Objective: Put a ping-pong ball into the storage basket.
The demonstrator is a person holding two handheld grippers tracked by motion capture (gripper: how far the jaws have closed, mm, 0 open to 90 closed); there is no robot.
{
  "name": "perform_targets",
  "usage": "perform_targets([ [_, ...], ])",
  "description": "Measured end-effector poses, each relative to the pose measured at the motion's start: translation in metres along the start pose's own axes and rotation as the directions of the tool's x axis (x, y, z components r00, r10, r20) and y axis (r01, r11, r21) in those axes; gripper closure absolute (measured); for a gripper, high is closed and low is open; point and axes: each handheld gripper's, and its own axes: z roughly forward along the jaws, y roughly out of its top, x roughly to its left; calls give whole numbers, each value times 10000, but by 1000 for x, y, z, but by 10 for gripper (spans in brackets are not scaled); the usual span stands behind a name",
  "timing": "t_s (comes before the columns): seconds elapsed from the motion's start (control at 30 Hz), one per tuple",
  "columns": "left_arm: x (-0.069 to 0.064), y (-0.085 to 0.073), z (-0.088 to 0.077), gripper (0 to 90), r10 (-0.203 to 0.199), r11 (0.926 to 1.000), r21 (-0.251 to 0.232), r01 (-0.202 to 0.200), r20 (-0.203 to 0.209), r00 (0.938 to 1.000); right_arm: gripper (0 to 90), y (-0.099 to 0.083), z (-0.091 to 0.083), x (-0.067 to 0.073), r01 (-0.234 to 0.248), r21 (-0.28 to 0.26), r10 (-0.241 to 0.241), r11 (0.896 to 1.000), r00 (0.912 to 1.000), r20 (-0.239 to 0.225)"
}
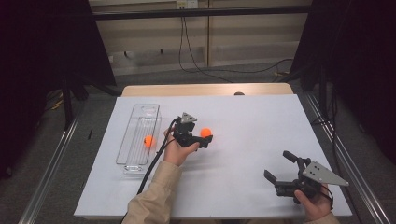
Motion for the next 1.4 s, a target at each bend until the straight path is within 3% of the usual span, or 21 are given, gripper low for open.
perform_targets([
  [0.6, -1, -1, 8, 83, 170, 9997, 196, -168, -83, 9998, 17, 0, 0, 0, 2, 14, -2, 10000, 10000, 20],
  [1.07, 2, -2, 18, 199, 239, 9989, 405, -221, -429, 9988, 18, 0, 0, -1, 8, 26, -8, 10000, 10000, 21],
  [1.4, 3, -2, 26, 275, 214, 9981, 581, -187, -447, 9988, 18, 0, 0, -1, 3, 15, -3, 10000, 10000, 22],
])
